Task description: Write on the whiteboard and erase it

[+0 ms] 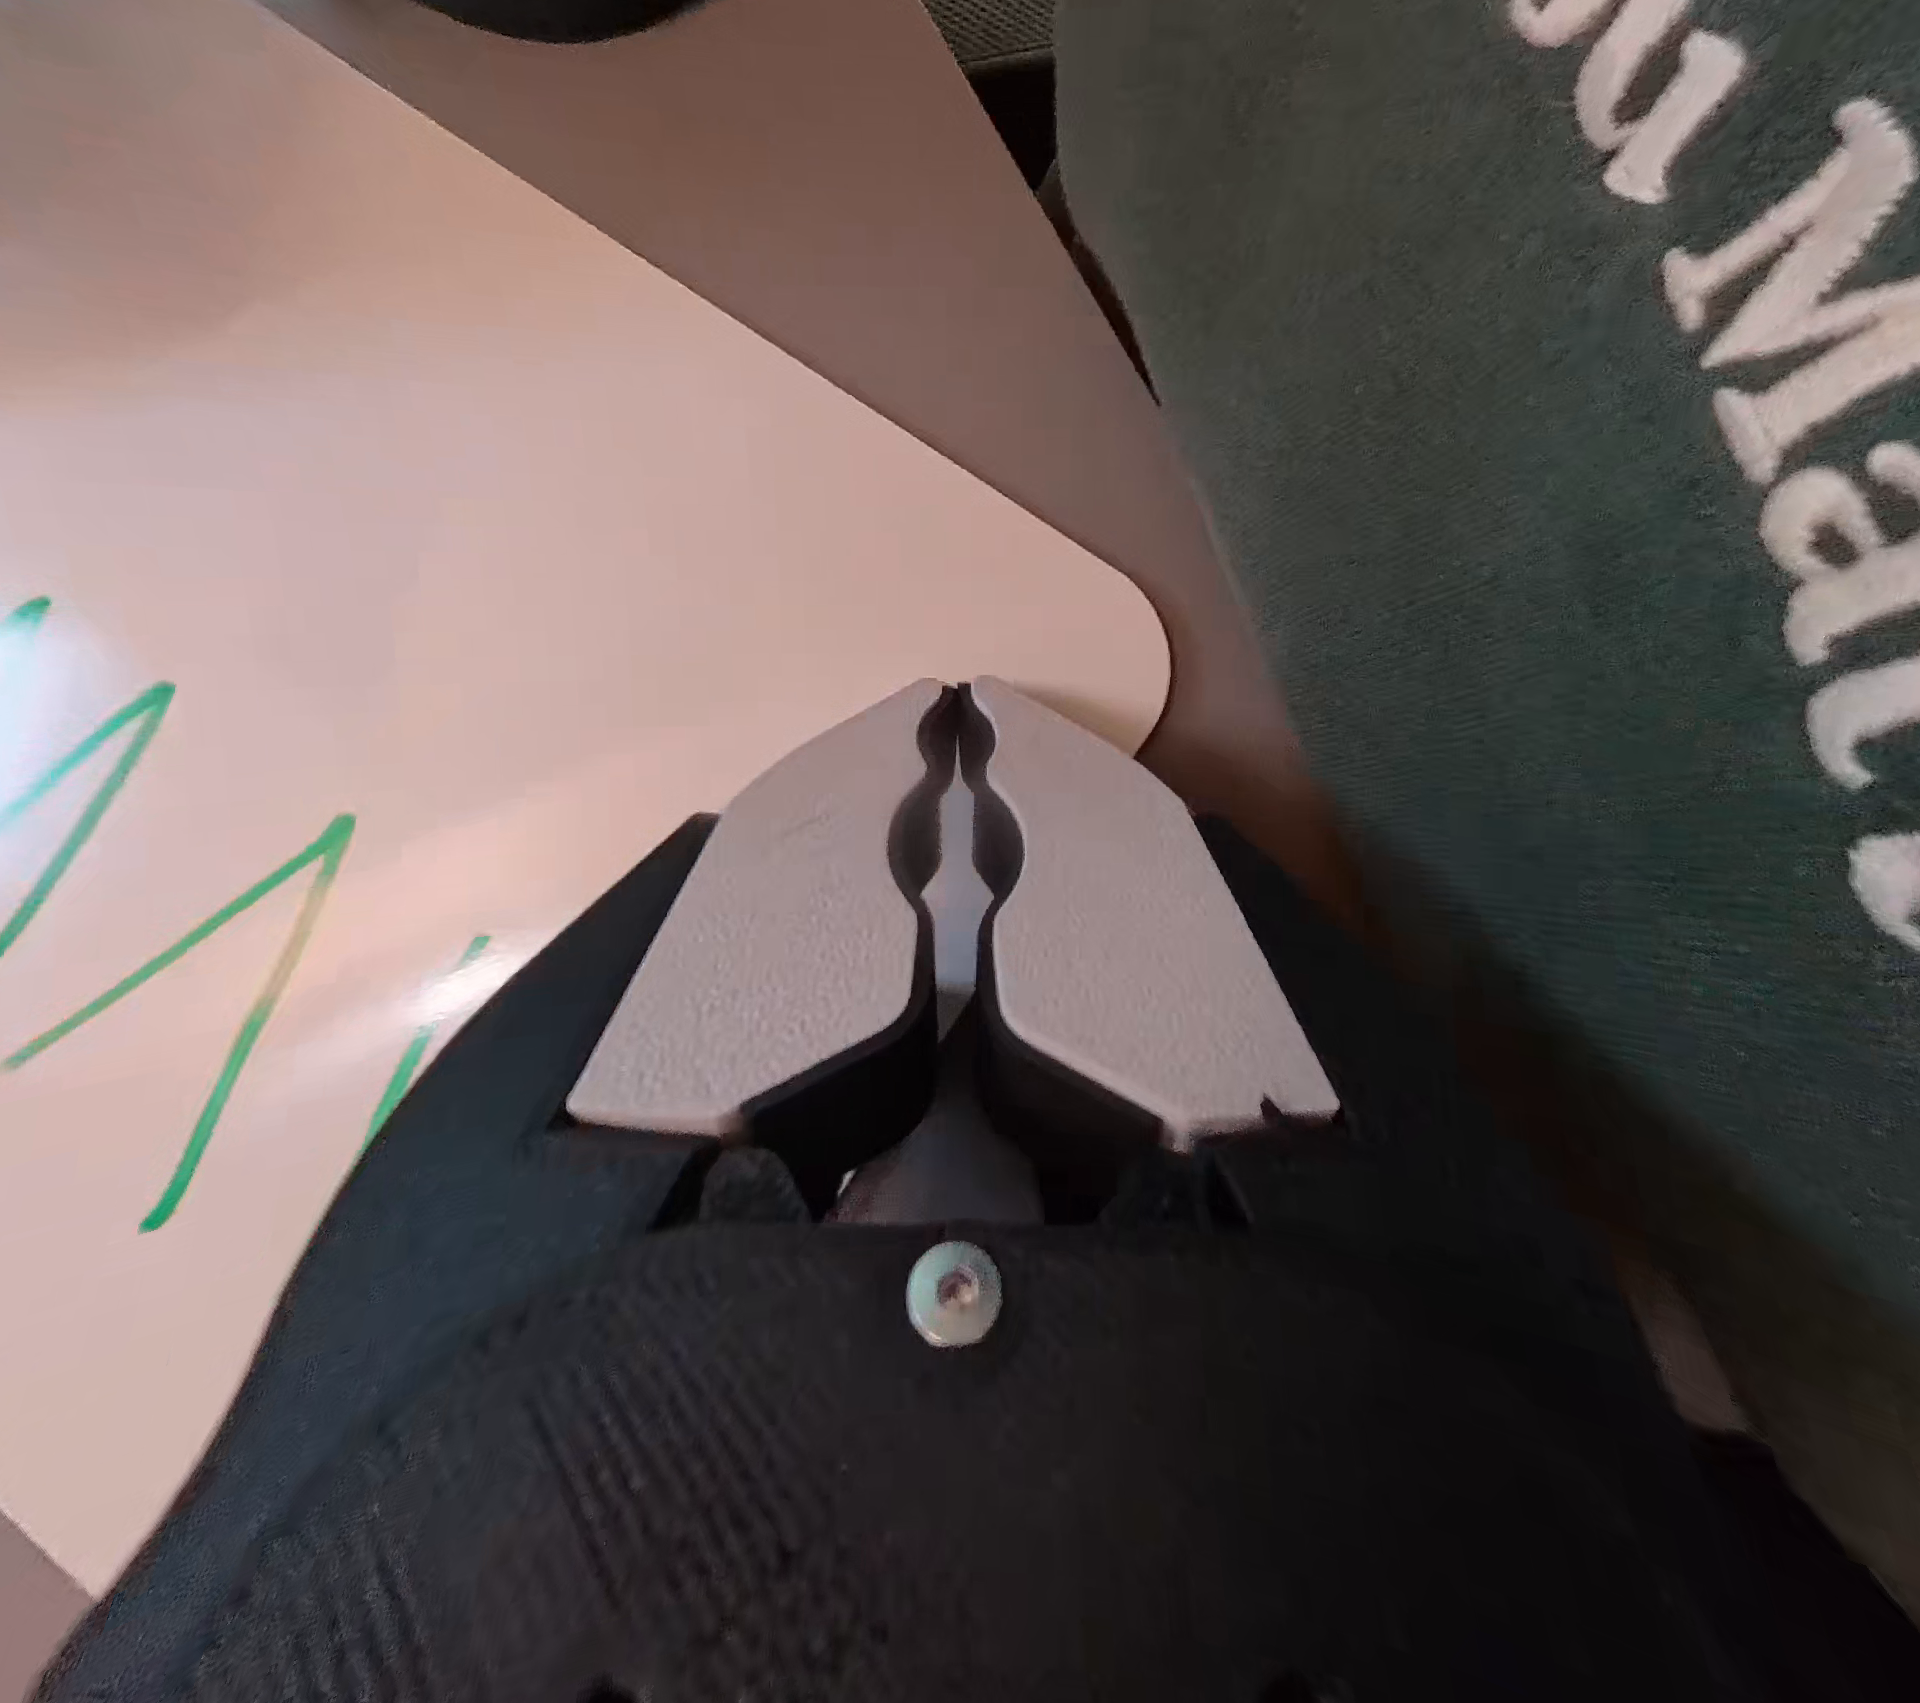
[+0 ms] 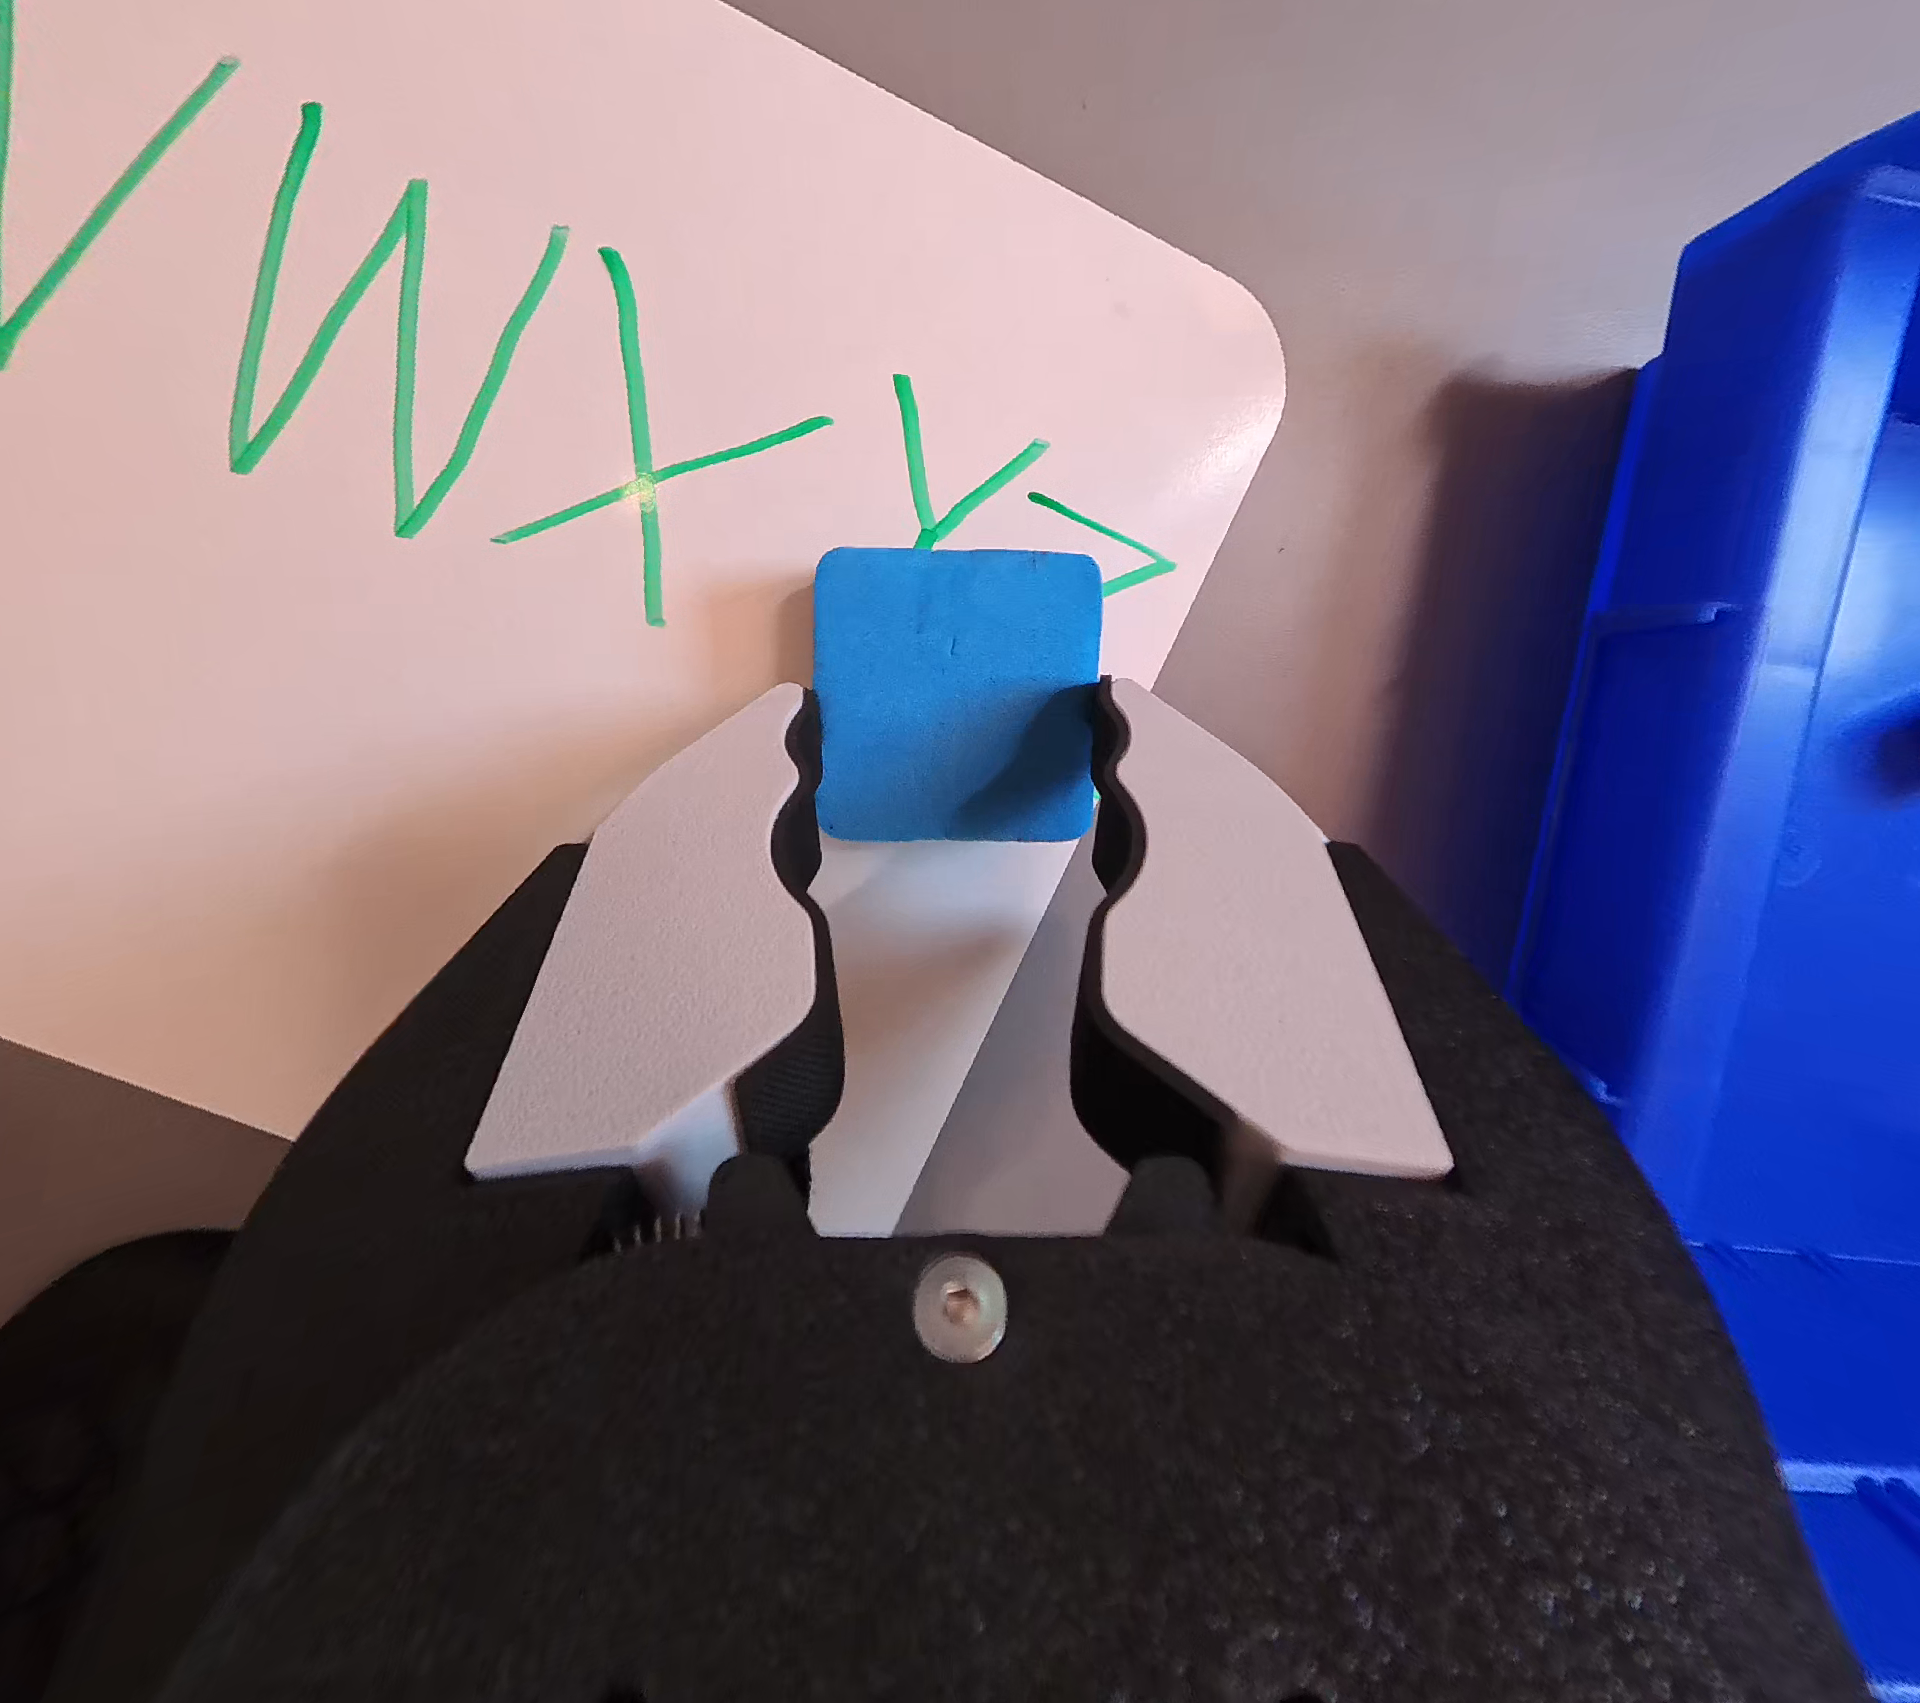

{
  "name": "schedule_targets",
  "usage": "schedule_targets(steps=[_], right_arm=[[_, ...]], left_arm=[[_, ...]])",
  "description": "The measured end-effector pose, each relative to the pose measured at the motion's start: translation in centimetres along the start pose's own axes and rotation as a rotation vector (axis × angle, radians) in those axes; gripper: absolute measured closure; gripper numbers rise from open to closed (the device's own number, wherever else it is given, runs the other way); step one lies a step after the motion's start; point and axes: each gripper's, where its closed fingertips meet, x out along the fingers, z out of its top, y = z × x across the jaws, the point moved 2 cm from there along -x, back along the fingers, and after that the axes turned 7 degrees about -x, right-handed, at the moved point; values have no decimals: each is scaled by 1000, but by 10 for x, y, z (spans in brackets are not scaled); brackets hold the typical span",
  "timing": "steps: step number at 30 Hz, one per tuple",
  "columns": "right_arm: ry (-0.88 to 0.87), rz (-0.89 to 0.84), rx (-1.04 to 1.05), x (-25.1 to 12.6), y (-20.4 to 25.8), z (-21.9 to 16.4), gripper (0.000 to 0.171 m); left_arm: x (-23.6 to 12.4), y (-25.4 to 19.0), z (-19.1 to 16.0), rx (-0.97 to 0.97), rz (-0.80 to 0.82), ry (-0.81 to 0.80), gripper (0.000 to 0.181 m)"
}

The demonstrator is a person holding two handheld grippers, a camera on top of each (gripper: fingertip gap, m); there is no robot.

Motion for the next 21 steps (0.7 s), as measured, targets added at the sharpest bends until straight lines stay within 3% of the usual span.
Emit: schedule_targets(steps=[8, 14, 21], right_arm=[[-26, 4, 38, -5, 0, -2, 107], [-19, 13, 14, 3, -1, 5, 120], [-17, 44, -29, 4, 26, 10, 121]], left_arm=[[1, 3, 2, 5, -11, 0, 181], [1, 2, 1, 23, -8, 4, 181], [1, 2, 1, 87, 30, 15, 181]])
